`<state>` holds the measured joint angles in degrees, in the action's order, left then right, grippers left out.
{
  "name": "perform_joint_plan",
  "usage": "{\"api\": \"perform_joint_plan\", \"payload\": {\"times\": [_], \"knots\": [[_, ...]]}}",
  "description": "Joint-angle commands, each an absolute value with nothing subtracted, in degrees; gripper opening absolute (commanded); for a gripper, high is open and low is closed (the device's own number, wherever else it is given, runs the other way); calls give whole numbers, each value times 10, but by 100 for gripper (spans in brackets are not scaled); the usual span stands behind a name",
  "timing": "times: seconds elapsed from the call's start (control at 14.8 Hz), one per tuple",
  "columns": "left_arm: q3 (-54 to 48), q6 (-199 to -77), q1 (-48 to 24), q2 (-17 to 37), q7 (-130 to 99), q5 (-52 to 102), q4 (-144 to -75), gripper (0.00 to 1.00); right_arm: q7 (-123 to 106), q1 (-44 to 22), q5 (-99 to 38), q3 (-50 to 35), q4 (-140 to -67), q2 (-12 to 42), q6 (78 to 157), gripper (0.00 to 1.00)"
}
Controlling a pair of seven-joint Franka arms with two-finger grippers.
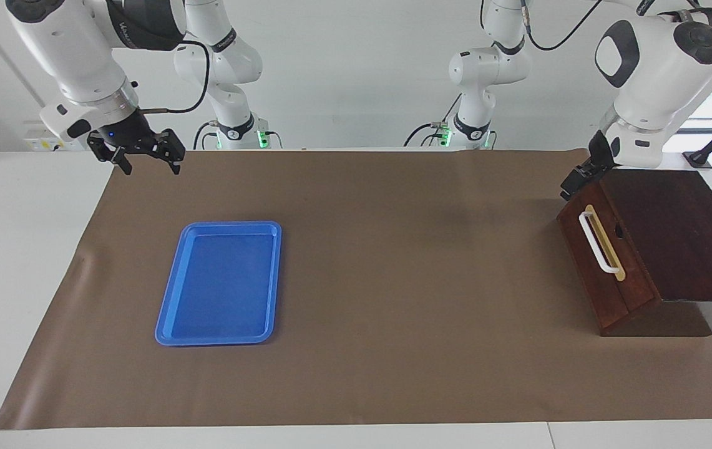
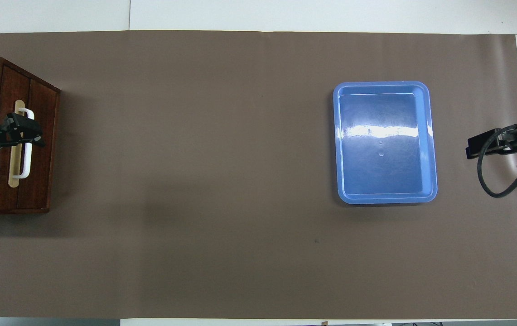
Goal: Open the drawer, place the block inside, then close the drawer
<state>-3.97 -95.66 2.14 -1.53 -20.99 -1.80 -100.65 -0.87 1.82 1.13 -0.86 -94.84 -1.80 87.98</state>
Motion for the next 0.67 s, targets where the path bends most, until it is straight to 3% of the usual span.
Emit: {"api": "perform_joint_plan", "payload": {"times": [0.0, 0.47, 0.61], "knots": [[-27, -920, 4, -1, -124, -9, -968, 100, -12, 22, 2, -10, -958, -29, 876, 100], [-25, -871, 2, 3, -55, 22, -962, 100, -13, 22, 2, -10, -958, -29, 876, 100], [-25, -873, -7, -19, -19, 18, -972, 100, -12, 22, 3, -10, -958, -29, 876, 100]]}}
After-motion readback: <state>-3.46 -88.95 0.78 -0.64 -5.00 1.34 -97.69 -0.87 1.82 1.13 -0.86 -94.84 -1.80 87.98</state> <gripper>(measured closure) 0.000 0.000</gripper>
